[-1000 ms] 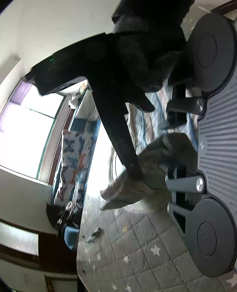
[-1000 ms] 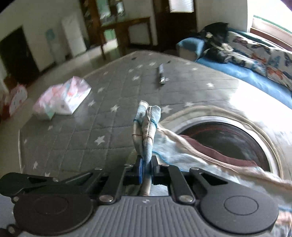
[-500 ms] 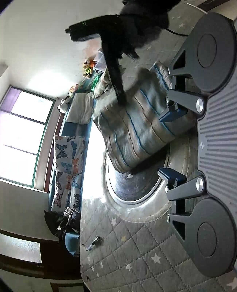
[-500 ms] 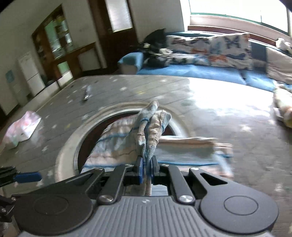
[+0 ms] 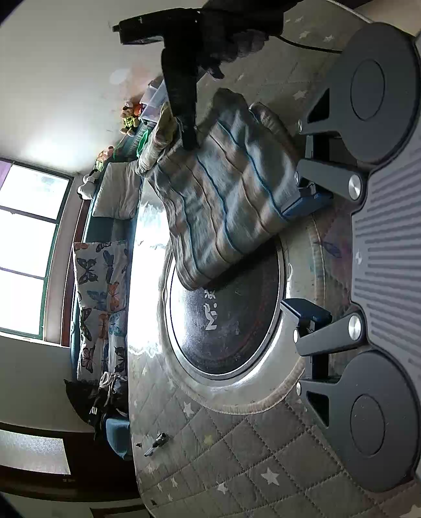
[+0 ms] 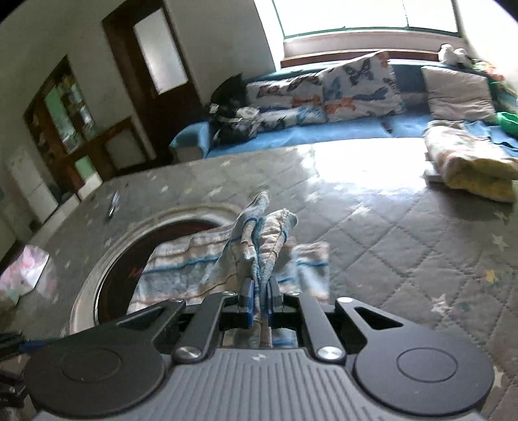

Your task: Fold clothes

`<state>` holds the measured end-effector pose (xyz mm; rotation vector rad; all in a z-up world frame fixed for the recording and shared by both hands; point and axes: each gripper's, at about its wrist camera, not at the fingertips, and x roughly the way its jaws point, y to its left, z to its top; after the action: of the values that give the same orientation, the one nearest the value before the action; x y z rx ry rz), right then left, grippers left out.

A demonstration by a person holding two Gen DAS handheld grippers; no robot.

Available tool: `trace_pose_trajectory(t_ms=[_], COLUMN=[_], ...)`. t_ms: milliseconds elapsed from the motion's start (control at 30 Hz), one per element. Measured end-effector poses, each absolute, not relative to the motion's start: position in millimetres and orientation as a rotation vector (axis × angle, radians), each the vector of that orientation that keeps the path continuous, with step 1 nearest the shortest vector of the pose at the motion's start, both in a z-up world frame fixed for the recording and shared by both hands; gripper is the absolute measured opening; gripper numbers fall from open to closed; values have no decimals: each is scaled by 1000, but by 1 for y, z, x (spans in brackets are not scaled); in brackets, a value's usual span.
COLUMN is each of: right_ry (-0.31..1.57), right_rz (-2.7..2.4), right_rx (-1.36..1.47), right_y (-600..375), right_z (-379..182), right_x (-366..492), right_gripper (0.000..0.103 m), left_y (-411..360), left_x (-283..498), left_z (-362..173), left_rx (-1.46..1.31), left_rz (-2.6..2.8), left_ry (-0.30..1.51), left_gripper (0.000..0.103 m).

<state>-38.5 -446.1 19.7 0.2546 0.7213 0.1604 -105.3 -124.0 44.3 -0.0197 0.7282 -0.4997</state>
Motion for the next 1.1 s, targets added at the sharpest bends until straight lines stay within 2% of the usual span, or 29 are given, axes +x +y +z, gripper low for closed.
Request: trace_pose_trajectory(t_ms=[367, 433, 533, 833, 1100], right_ry=[758, 766, 757, 749, 737], right_rz=[108, 105, 77, 111, 122], right_rx=[328, 346, 338, 357, 446], right_y=[-464, -468, -474, -477, -478], right_z=[-5, -7, -4, 5, -2], right_x=[-35, -36, -43, -95, -121], right_gripper=[8, 17, 23, 23, 22], left_y=[-130, -128, -127, -157, -200], left_x=[-104, -103, -102, -112, -120], left_z=[38, 37, 38, 42, 26], left_rx=[2, 5, 9, 117, 298], left_rz=[-491, -485, -488, -610, -681], left_ry=[753, 756, 749, 685, 615], left_gripper=[59, 61, 63, 70, 70])
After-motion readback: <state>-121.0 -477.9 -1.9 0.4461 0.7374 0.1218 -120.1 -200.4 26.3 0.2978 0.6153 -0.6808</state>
